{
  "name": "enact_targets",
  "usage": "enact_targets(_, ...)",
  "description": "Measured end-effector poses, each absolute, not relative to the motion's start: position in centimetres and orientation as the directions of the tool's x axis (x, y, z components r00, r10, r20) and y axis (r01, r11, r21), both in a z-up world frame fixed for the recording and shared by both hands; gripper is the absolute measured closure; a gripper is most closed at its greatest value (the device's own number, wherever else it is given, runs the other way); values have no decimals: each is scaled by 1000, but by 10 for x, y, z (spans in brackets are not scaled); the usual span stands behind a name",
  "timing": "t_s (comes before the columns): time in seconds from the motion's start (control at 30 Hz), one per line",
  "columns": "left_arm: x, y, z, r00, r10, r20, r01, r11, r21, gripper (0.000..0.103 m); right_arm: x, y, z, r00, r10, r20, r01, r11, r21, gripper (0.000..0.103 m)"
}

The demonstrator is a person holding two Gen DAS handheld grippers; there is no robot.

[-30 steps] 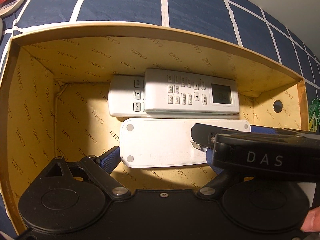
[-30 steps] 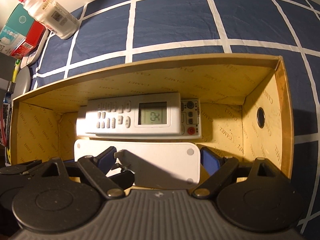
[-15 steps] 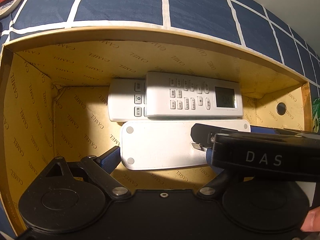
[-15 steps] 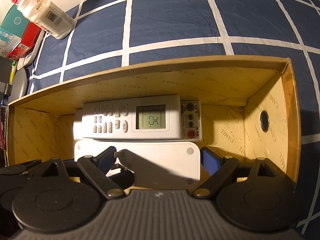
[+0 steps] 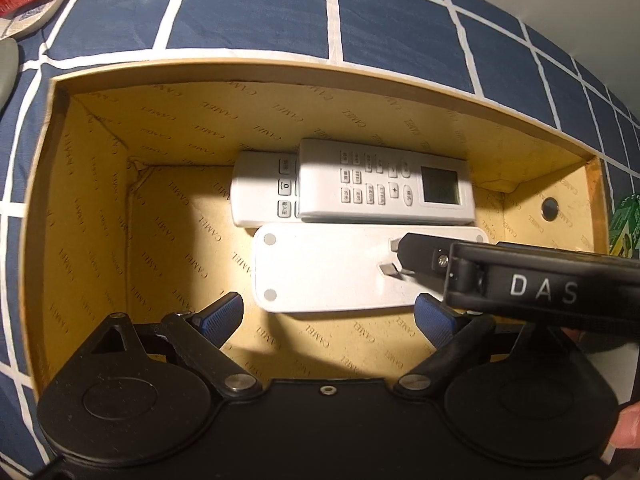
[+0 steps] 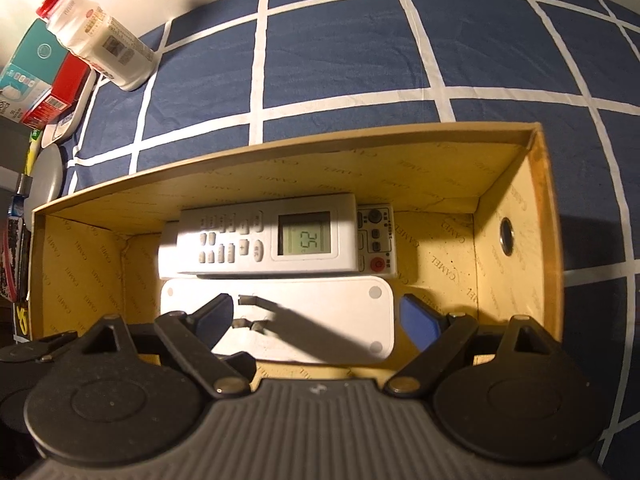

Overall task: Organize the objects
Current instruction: 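Lower the plug plate into the box beside the remotes and open both tools, then move both tools out of the box toward the small white box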

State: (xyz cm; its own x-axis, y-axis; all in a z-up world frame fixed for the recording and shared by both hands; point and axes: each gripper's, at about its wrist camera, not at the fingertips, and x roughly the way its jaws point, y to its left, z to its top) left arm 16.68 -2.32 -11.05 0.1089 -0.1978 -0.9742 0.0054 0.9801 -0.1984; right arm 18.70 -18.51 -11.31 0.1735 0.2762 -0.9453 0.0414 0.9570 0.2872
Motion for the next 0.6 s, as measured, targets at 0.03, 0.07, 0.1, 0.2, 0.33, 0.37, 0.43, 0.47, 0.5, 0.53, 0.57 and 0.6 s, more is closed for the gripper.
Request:
enact_targets(0.03,164,-23,-108,114,-195,-974,5,981,-196,11,185,-185,-111,177,280,-944,38,956,291,14)
enact_targets(0.07,162,-23,-105,120,-194,-974,4,981,-195,11,183,-185,-108,181,279,-943,34,956,290,14)
enact_targets(0.1,159,-22,-102,124,-193,-973,2,981,-194,11,181,-184,-105,186,279,-942,27,957,289,14)
enact_targets(0.2,150,-20,-94,137,-191,-972,-5,981,-193,11,174,-183,-95,202,285,-937,14,956,293,14)
enact_targets(0.33,136,-23,-81,163,-190,-968,-2,981,-193,11,163,-184,-80,229,287,-930,-2,956,295,14)
enact_targets(0.37,133,-24,-78,171,-190,-967,-1,981,-193,11,160,-185,-76,237,286,-928,-3,956,294,14)
enact_targets(0.43,125,-25,-71,184,-193,-964,-1,980,-197,11,153,-188,-69,249,287,-925,-4,955,296,14)
enact_targets(0.47,122,-26,-68,192,-195,-962,1,980,-198,10,149,-190,-65,255,286,-924,-3,956,295,14)
enact_targets(0.5,118,-26,-64,198,-193,-961,4,981,-196,10,145,-191,-62,263,285,-922,-4,956,294,14)
enact_targets(0.53,113,-26,-61,205,-190,-960,5,981,-193,10,141,-193,-59,269,284,-920,-5,956,293,14)
enact_targets(0.57,110,-26,-58,210,-189,-959,5,981,-192,10,137,-195,-56,274,281,-920,-4,957,292,14)
enact_targets(0.6,106,-26,-55,216,-190,-958,5,981,-193,10,133,-196,-53,279,280,-919,-2,957,291,14)
